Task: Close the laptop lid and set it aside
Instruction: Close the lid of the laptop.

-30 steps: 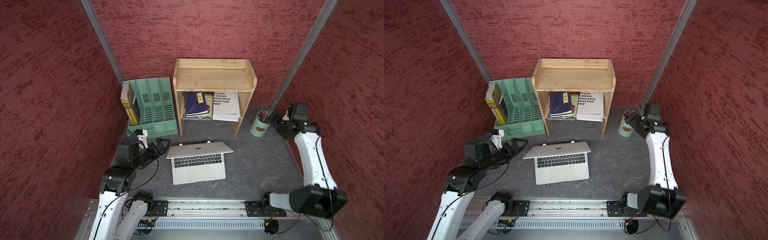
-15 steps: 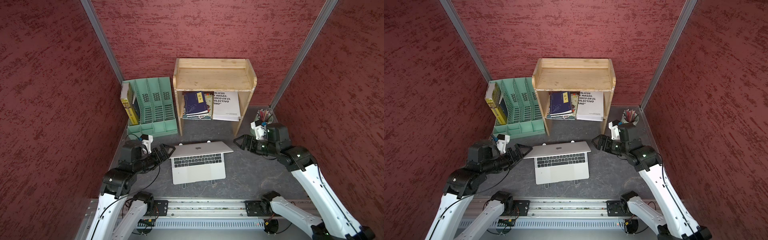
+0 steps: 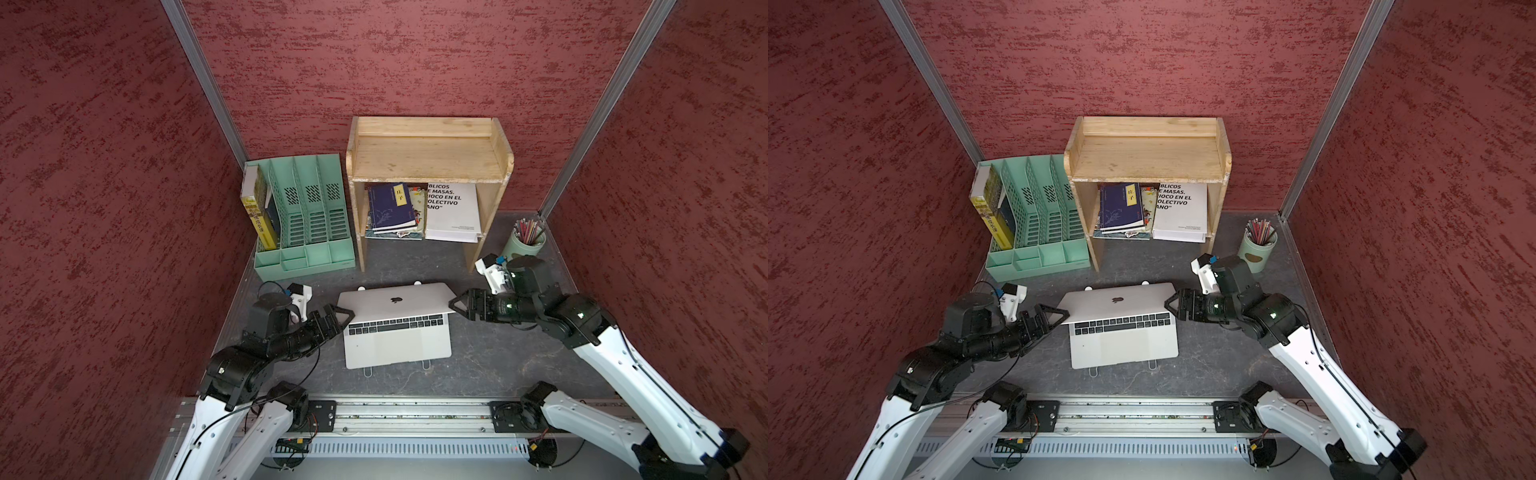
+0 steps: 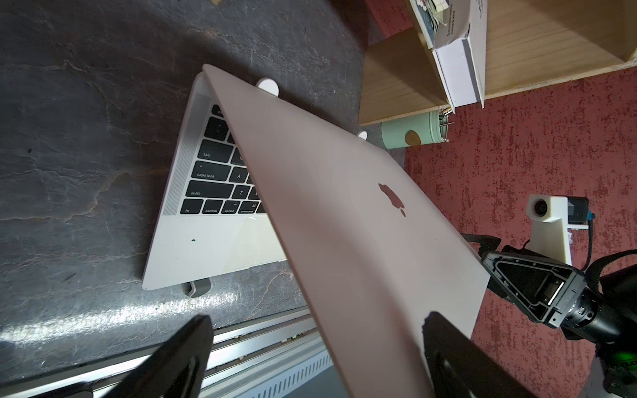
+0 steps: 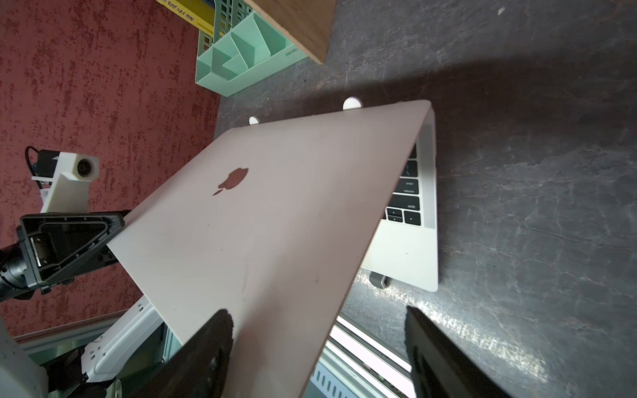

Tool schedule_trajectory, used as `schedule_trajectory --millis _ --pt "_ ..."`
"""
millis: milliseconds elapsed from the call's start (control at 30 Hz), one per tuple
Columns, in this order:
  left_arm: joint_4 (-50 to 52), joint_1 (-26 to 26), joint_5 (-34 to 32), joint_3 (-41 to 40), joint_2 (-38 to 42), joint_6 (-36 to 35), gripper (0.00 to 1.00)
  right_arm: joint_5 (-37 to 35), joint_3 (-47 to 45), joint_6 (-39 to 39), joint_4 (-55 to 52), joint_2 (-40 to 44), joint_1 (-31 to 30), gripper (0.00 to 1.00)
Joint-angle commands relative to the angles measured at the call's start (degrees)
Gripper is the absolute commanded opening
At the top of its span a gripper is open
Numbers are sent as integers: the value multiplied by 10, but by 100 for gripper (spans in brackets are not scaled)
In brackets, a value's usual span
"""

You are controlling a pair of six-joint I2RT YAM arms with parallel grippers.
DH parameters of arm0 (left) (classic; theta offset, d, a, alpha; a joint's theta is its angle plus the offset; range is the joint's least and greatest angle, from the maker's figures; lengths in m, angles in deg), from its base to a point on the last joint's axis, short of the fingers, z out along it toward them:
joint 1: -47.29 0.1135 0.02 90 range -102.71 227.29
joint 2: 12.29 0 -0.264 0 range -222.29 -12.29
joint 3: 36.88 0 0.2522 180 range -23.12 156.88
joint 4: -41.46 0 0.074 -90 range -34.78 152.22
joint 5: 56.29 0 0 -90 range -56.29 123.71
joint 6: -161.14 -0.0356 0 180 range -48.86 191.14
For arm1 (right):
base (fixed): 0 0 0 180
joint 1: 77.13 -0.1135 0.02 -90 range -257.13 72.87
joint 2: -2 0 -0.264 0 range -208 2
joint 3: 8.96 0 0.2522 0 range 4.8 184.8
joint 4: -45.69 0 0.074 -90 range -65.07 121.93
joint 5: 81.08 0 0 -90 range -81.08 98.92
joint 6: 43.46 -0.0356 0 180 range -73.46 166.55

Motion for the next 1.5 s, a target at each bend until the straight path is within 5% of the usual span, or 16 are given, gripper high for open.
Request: schedule_trajectory --millis 0,500,1467 --pt "41 -5 -17 -26 24 5 98 -13 -23 -3 -11 15 -10 81" --pt "55 -15 -25 -134 48 7 99 -21 -157 -11 6 35 -36 86" --pt "-124 -89 -134 -270 -66 46 100 -144 -244 -18 174 -136 -84 90"
